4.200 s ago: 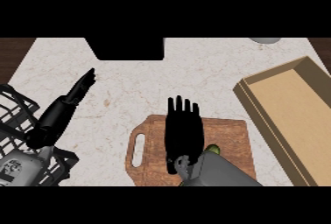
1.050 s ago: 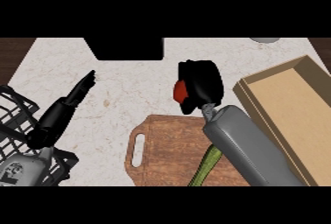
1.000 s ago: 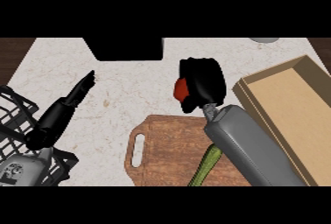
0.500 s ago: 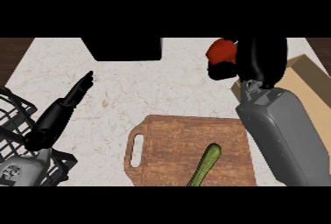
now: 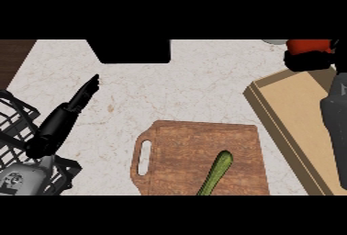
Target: Pick the bell pepper from the cutting board and place it in the cardboard box
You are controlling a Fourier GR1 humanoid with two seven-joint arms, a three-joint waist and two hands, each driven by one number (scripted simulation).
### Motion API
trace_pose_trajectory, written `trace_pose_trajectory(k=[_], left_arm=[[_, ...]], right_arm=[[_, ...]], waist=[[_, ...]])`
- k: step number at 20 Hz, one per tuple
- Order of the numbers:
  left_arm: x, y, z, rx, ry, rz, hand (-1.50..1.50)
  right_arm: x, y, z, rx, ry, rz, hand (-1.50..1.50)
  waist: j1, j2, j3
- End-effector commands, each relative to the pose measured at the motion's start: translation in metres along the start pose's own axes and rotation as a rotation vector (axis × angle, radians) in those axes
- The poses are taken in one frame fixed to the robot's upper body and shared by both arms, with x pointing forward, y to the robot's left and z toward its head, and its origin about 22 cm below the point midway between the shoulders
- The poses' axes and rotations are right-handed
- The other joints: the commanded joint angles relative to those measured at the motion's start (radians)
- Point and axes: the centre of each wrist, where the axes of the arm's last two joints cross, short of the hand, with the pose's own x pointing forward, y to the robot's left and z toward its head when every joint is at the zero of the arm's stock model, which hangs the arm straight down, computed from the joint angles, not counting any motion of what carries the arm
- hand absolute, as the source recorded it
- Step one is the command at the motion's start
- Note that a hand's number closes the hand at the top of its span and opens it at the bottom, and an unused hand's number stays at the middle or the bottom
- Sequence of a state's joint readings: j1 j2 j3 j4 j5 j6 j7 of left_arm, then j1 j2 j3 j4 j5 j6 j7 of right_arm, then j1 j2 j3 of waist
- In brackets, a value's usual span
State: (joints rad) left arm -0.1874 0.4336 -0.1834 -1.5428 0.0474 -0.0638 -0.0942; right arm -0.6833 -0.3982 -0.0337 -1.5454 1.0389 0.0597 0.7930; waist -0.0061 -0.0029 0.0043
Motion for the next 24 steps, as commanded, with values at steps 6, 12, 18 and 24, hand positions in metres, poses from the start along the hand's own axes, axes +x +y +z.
trace_pose_trajectory(k=[6,12,18,24], left_arm=[[0.008,0.005,-0.002,0.04,-0.011,0.005,0.0],[-0.004,0.005,-0.008,0.049,-0.008,0.012,0.0],[-0.005,-0.004,0.007,0.037,-0.005,-0.016,0.0],[0.006,-0.015,-0.015,0.027,-0.017,-0.01,0.0]], right_arm=[[-0.087,-0.011,-0.056,0.344,0.148,0.127,1.5],[-0.15,0.006,-0.064,0.507,0.149,0.14,1.5],[-0.175,0.012,-0.047,0.713,0.158,0.169,-1.5],[-0.186,-0.011,-0.055,0.612,-0.026,-0.057,-1.5]], waist=[[0.005,0.002,-0.004],[0.007,0.007,-0.004],[0.005,0.001,-0.005],[-0.001,0.003,-0.004]])
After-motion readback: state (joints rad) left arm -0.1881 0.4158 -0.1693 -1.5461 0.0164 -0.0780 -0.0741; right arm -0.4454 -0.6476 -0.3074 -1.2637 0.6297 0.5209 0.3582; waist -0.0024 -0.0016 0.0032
